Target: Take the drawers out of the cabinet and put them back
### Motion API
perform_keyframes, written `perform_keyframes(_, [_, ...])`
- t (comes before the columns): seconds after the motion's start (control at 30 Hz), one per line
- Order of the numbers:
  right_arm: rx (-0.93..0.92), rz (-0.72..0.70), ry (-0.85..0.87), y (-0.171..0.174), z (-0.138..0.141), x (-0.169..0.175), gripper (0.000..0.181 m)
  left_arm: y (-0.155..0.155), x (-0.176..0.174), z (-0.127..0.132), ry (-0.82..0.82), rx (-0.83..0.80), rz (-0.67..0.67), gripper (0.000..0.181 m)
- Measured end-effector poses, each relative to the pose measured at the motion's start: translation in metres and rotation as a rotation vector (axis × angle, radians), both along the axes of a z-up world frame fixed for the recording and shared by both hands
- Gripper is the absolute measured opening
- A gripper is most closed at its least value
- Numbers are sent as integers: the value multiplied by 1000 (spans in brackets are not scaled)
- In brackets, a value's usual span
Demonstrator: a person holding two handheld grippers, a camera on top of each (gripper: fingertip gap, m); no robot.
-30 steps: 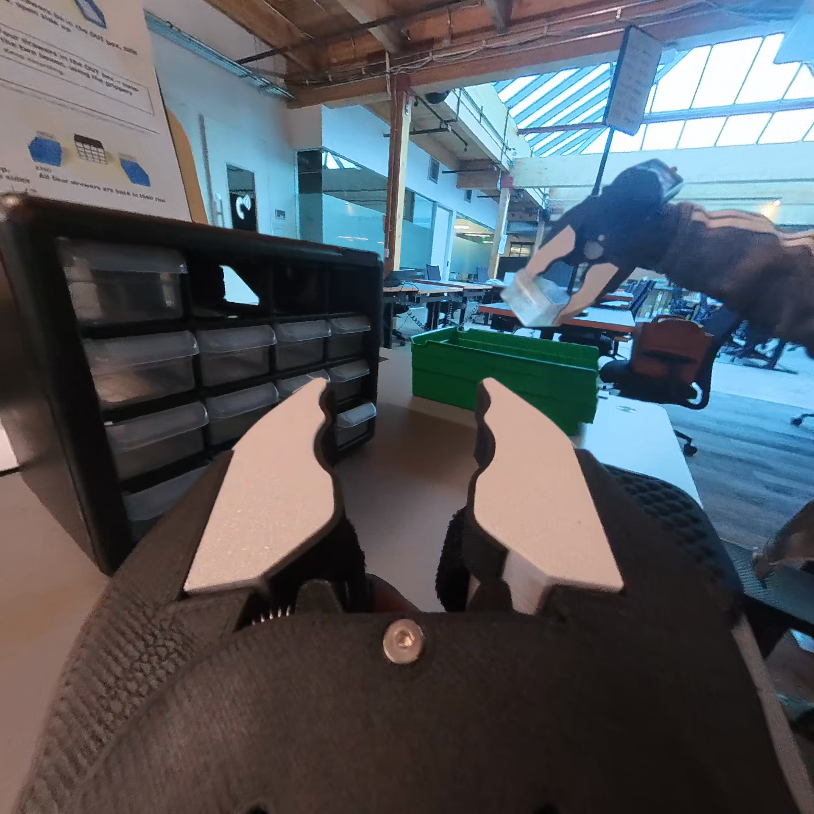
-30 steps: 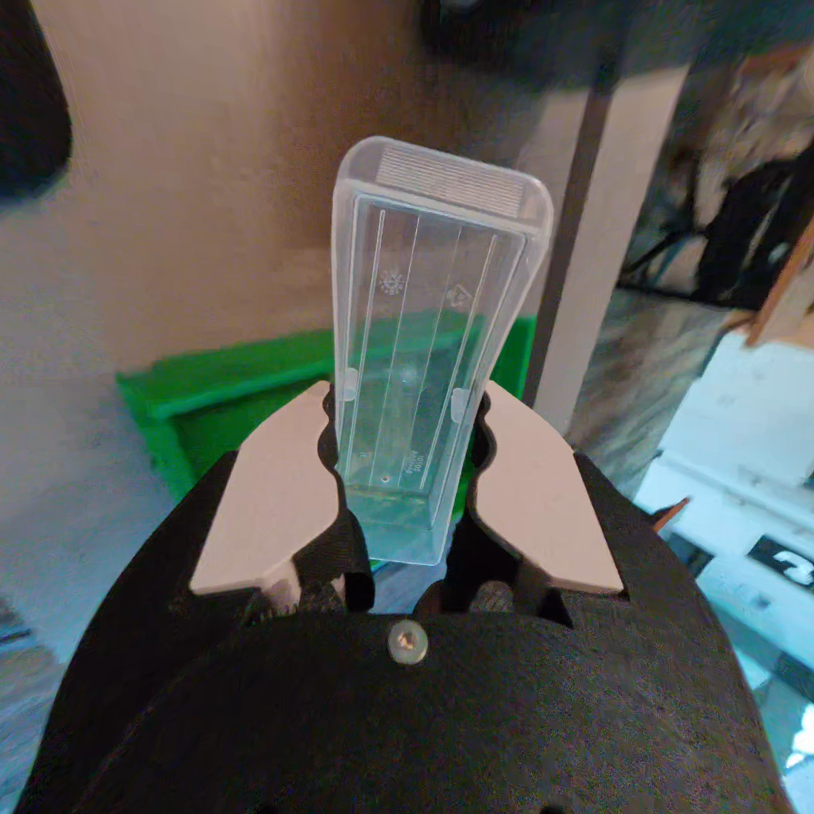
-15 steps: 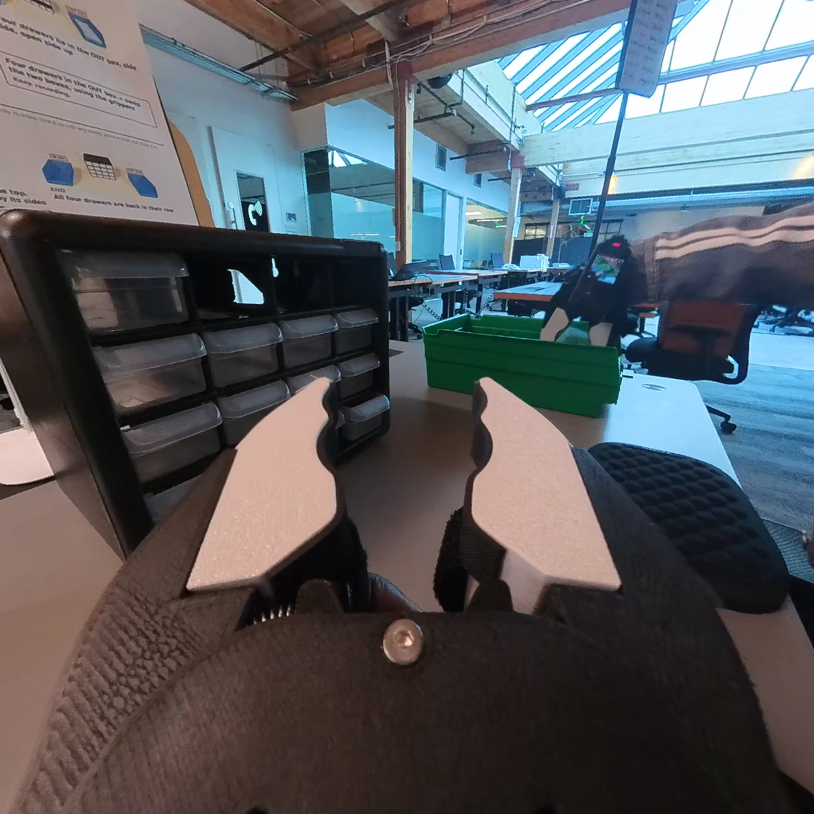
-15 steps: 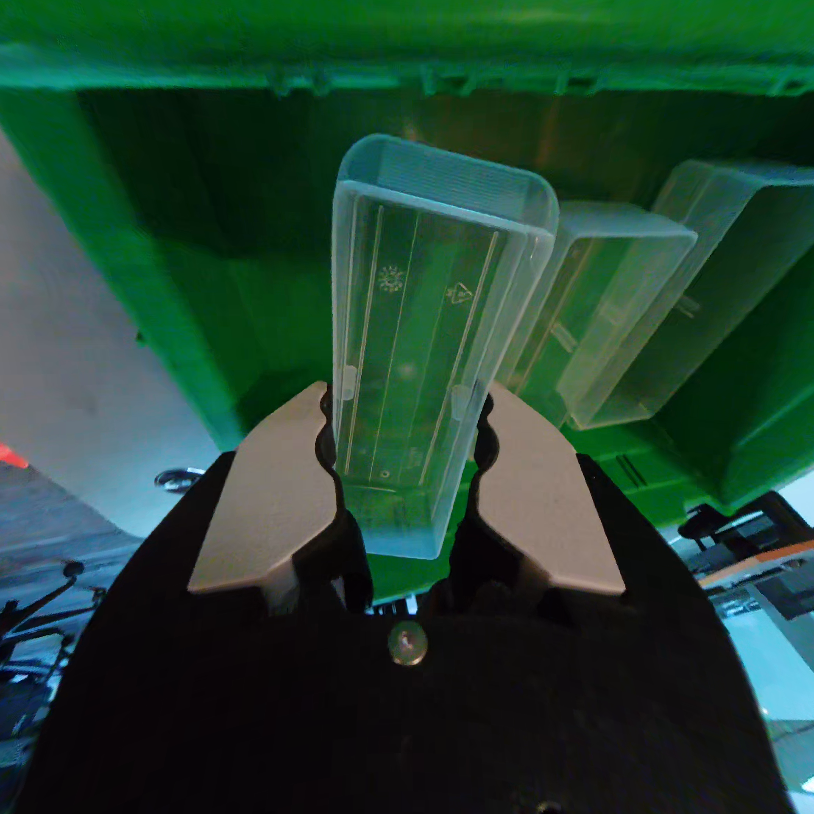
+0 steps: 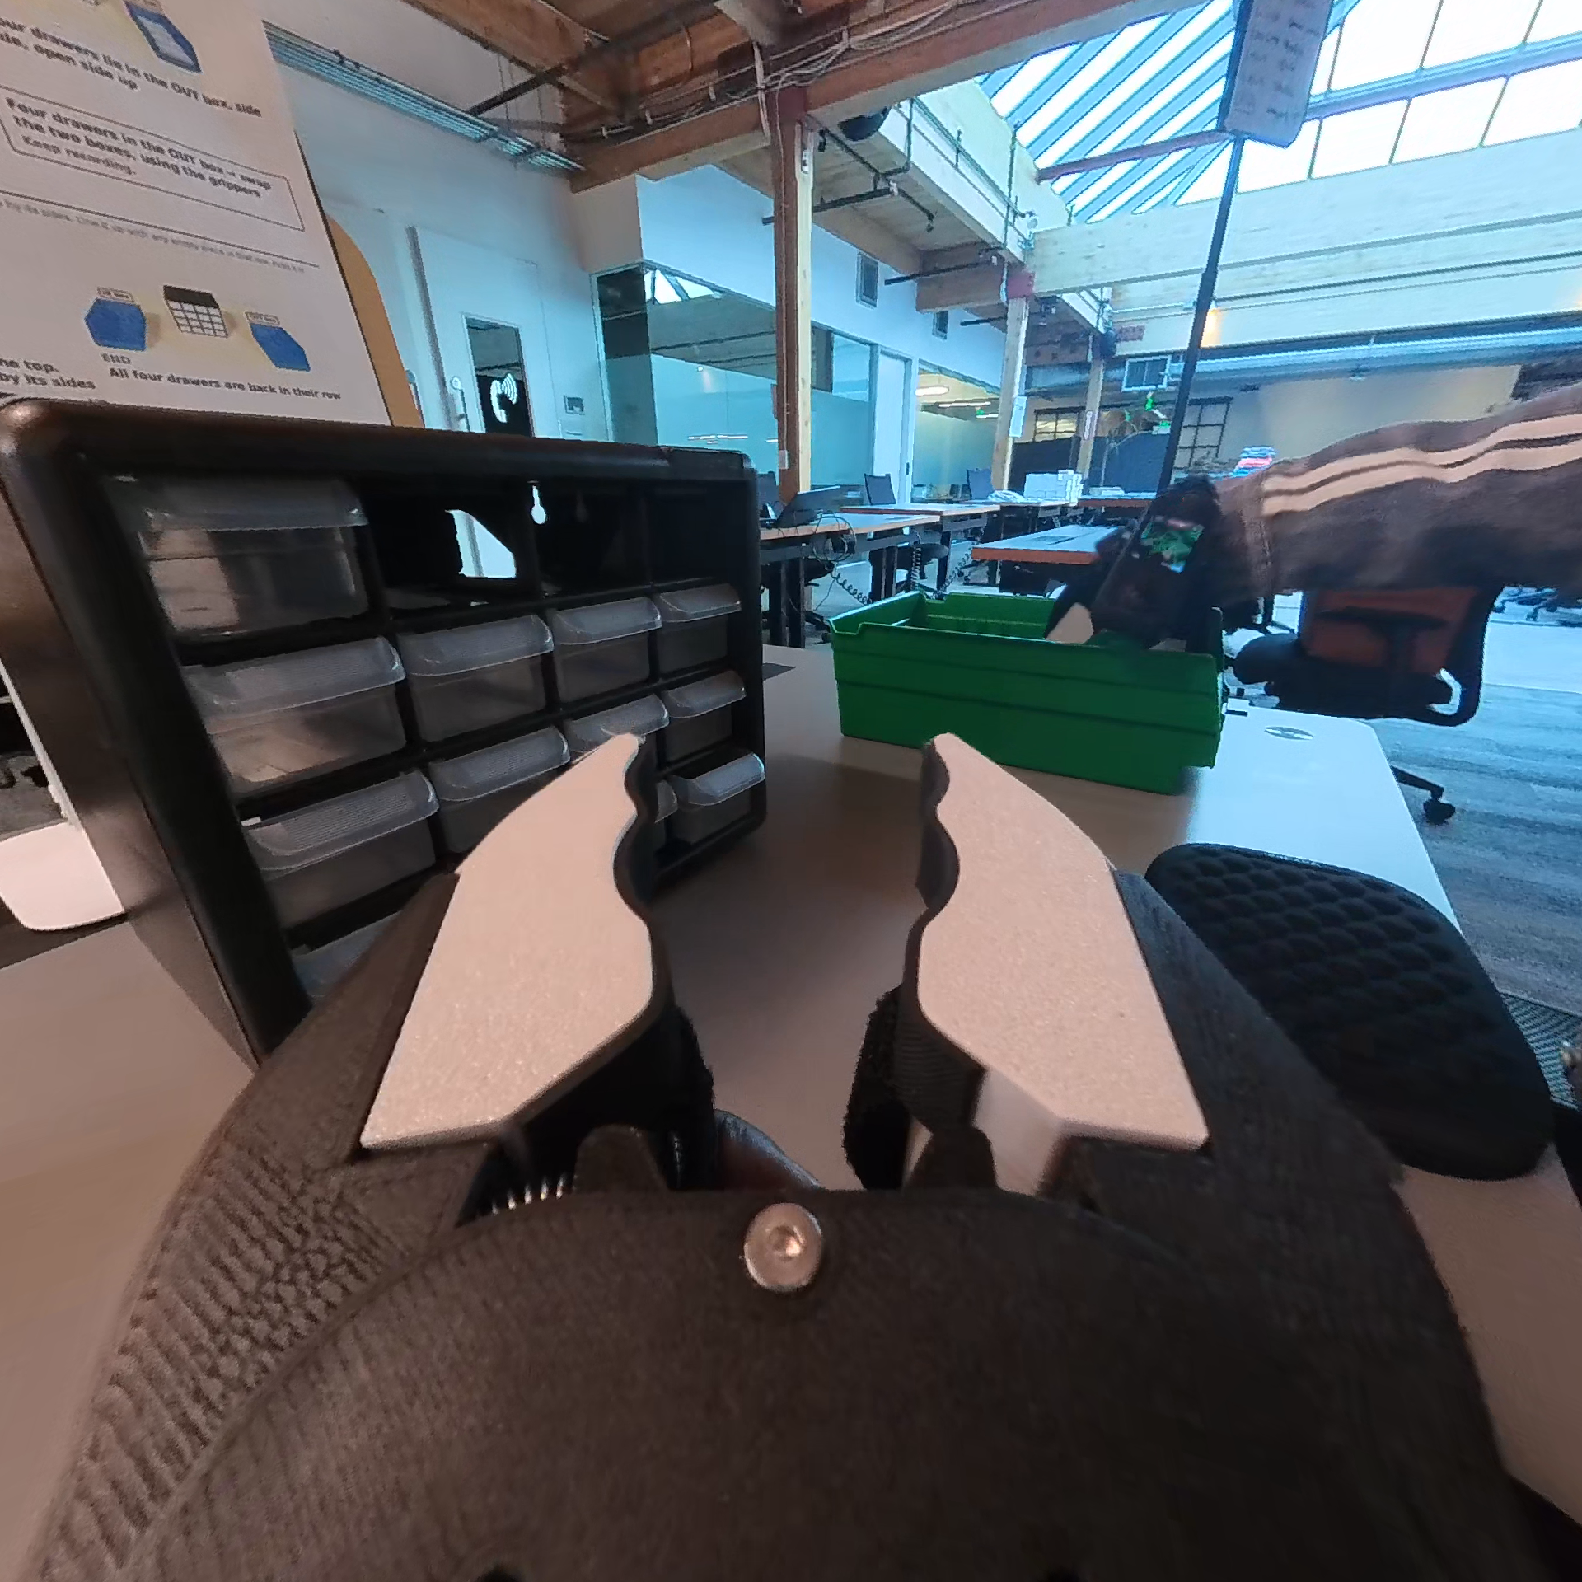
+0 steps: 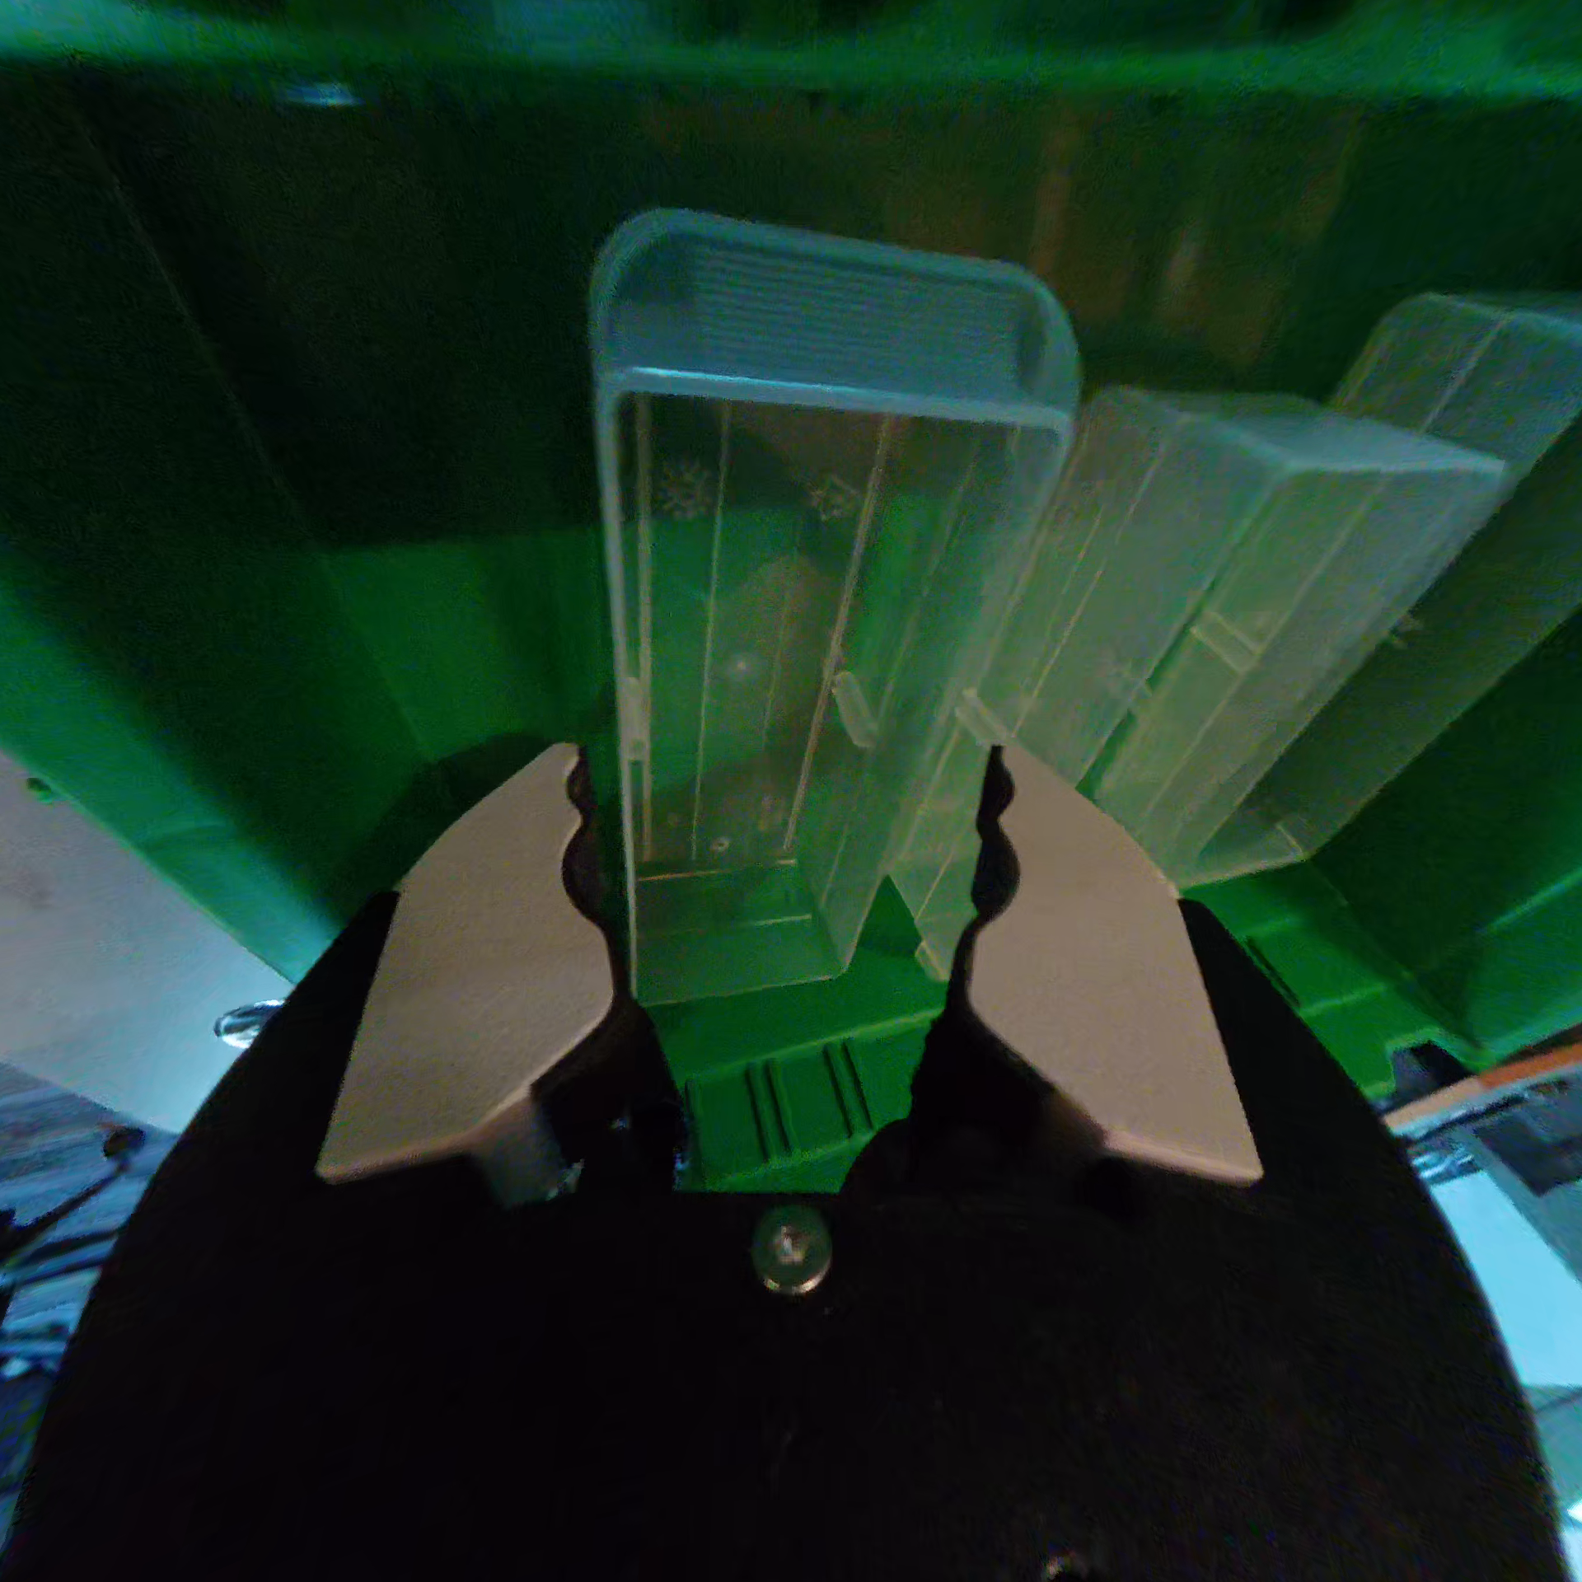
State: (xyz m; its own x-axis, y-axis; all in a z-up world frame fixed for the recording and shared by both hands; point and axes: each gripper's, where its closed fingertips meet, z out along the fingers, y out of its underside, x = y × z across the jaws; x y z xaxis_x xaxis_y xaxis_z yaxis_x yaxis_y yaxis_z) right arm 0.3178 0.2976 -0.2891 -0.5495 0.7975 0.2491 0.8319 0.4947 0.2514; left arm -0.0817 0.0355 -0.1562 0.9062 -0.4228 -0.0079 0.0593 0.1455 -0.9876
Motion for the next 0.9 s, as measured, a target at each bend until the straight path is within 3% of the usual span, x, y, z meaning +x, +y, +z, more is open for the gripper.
perform_keyframes(0.1, [52, -99, 125, 8, 22, -6, 102, 0, -1, -2, 7, -6, 9, 60])
perform_keyframes(0.37, [62, -249, 781, -13, 123, -61, 123, 3, 1, -4, 51, -9, 28, 63])
perform_keyframes(0.5, [-60, -288, 1266, -52, 188, -117, 127, 4, -4, -5, 60, -8, 61, 63])
perform_keyframes(0.63, [-306, -319, 1719, -115, 237, -170, 105, 5, -14, -3, 64, 0, 129, 62])
perform_keyframes(0.73, [-523, -298, 1912, -159, 232, -207, 88, 8, -30, 0, 118, 8, 247, 62])
perform_keyframes(0.83, [-581, -306, 1996, -176, 195, -242, 71, 12, -46, 13, 263, 45, 388, 58])
perform_keyframes(0.9, [-622, -343, 2028, -179, 170, -259, 69, 18, -50, 25, 396, 74, 442, 52])
